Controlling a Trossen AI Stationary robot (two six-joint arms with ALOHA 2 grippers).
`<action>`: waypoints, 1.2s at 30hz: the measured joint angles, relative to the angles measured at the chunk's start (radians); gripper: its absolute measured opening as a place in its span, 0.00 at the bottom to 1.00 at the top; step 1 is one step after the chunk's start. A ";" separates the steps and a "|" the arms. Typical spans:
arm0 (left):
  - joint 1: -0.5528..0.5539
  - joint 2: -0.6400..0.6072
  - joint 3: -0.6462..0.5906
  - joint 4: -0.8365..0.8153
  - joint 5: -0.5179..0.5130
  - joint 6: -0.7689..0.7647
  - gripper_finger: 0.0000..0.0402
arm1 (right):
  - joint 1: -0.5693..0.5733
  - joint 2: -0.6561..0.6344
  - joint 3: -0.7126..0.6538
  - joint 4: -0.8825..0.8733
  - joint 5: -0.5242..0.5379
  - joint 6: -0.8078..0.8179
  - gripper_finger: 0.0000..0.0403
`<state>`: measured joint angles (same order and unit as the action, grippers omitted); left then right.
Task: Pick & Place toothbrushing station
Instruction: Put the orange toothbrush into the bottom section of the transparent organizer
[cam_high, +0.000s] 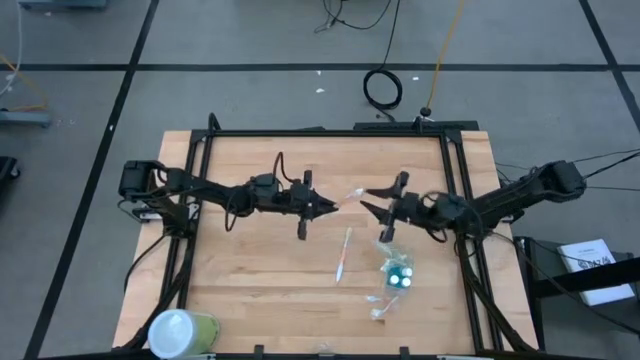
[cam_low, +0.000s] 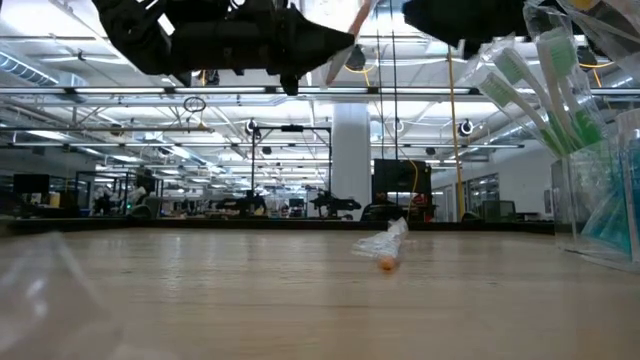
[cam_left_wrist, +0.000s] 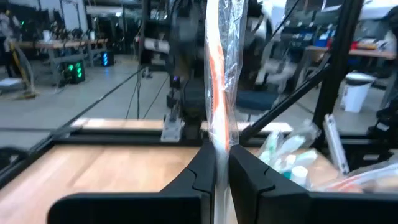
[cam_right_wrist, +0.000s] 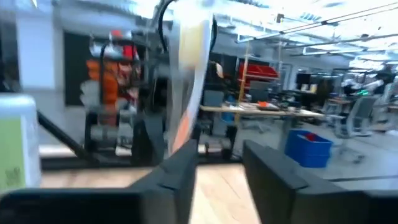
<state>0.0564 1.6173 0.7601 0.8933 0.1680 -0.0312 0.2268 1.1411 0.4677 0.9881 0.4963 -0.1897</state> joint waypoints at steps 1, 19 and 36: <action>-0.001 0.000 0.000 -0.014 -0.010 0.001 0.06 | -0.023 0.022 0.013 0.019 -0.037 0.029 0.35; -0.002 0.000 0.000 -0.070 -0.040 0.039 0.06 | -0.130 0.189 0.163 0.053 -0.311 0.136 0.20; -0.008 0.001 0.002 -0.070 -0.136 -0.107 0.30 | -0.129 0.150 0.163 -0.015 -0.267 0.063 0.02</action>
<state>0.0484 1.6180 0.7621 0.8231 0.0323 -0.1381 0.0978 1.2908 0.6312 0.9731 0.2291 -0.1267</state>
